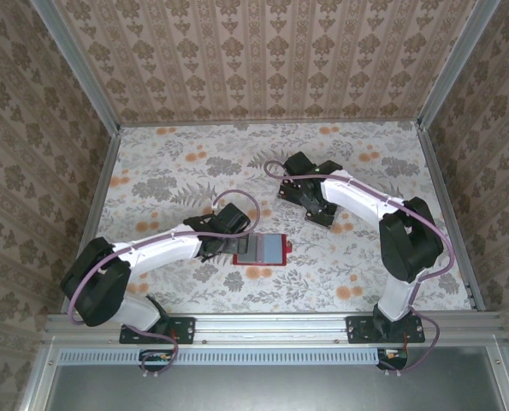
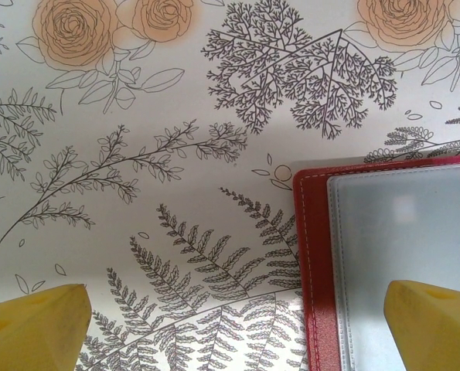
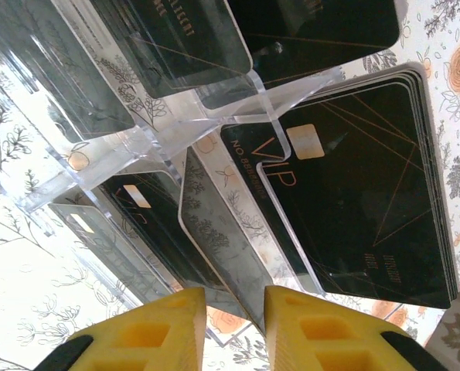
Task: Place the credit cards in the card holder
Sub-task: Pick up the credit card from the storage box.
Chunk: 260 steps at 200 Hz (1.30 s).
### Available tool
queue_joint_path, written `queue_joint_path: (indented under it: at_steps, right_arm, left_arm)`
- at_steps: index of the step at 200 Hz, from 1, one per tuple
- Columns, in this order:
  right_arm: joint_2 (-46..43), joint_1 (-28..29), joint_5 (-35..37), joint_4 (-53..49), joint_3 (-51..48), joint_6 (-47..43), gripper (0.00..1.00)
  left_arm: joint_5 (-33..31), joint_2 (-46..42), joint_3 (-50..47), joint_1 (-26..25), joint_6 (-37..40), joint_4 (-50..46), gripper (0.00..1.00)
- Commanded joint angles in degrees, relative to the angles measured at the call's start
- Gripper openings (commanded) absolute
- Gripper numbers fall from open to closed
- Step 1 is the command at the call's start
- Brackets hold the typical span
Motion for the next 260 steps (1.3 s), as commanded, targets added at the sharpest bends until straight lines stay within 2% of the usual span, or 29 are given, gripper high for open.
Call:
queue_joint_path:
  at_steps: [1, 52, 109, 171, 191, 232, 260]
  right_arm:
    - [1.2, -0.3, 2.5, -0.5, -0.6, -1.2, 0.26]
    - [1.3, -0.3, 3.1, -0.4, -0.1, -1.9, 0.15]
    - [-2.0, 0.3, 3.4, 1.5, -0.5, -5.3, 0.12]
    - [-6.4, 2.2, 1.7, 3.7, -0.8, -7.8, 0.0]
    - [-8.3, 2.9, 0.7, 2.9, 0.2, -7.5, 0.0]
    - [-13.2, 5.6, -2.8, -0.4, 4.0, -1.8, 0.0]
    - [-16.5, 7.9, -11.7, -1.2, 4.6, 9.5, 0.0]
  left_arm:
    - [0.0, -1.0, -0.7, 0.4, -1.4, -0.1, 1.0]
    - [0.1, -0.7, -0.6, 0.4, -1.5, 0.1, 1.0]
    - [0.4, -0.2, -0.3, 0.3, -1.3, 0.3, 1.0]
    - [0.8, -0.2, 0.2, 0.4, -1.0, 0.4, 1.0]
    - [0.5, -0.3, 0.4, 0.4, -0.9, 0.1, 1.0]
    - [-0.5, -1.6, 0.8, 0.8, -0.2, -0.9, 1.0]
    - [-0.8, -2.9, 0.7, 1.5, 1.0, -1.5, 1.0]
